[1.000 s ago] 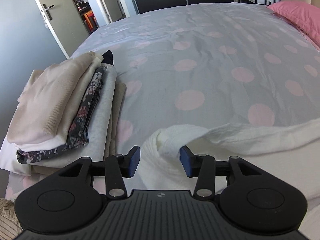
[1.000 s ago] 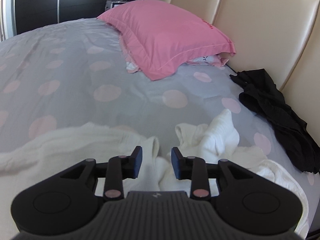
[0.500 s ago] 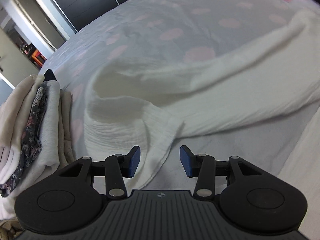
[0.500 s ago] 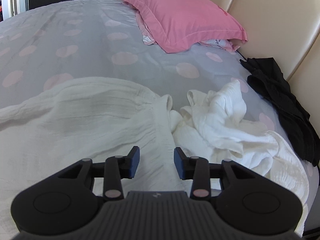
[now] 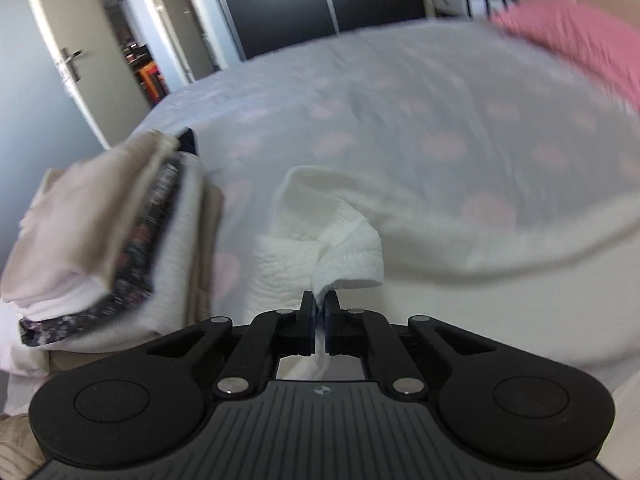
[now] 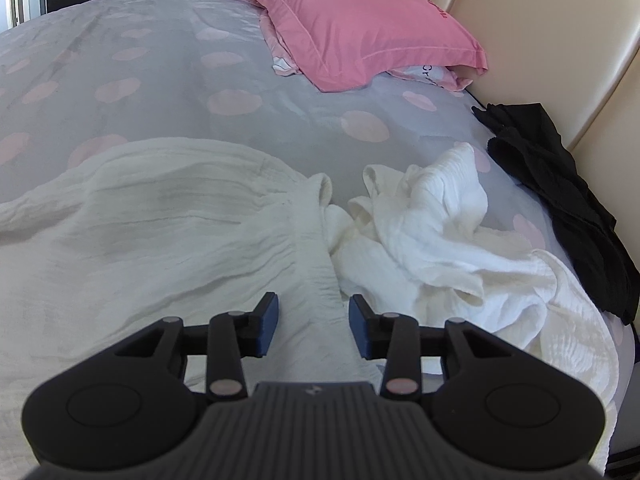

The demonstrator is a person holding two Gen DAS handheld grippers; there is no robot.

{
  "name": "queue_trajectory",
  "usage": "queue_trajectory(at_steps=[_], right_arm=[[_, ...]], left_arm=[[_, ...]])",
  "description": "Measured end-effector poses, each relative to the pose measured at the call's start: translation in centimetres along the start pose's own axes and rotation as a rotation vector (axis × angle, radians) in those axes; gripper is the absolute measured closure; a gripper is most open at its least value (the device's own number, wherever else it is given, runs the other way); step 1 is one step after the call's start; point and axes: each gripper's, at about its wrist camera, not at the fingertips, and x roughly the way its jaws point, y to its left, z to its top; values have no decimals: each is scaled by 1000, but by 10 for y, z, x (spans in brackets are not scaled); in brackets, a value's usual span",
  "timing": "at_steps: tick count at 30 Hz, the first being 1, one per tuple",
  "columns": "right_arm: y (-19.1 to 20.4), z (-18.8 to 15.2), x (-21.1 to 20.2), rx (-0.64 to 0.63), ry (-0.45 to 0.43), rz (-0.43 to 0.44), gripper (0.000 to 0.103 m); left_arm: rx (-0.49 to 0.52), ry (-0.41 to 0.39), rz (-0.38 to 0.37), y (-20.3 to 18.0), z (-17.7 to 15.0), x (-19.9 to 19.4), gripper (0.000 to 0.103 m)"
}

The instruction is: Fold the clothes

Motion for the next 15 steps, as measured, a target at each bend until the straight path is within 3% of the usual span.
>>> queue_trajectory(at_steps=[4, 8, 10, 13, 15], right_arm=[[-1, 1, 0, 3, -7, -4, 61], [-1, 1, -1, 9, -9, -1, 61], [-2, 1, -2, 11, -11, 0, 61], [-4, 1, -2, 17, -13, -2, 61], [-4, 0, -1, 22, -9, -6, 61]], left_arm=[[-121, -83, -17, 34, 41, -53, 101], [-140, -155, 17, 51, 68, -99, 101], [-201, -170, 21, 66, 83, -113, 101], [-341, -178, 0, 95, 98, -117, 101], [-363, -110, 55, 103, 105, -92, 101]])
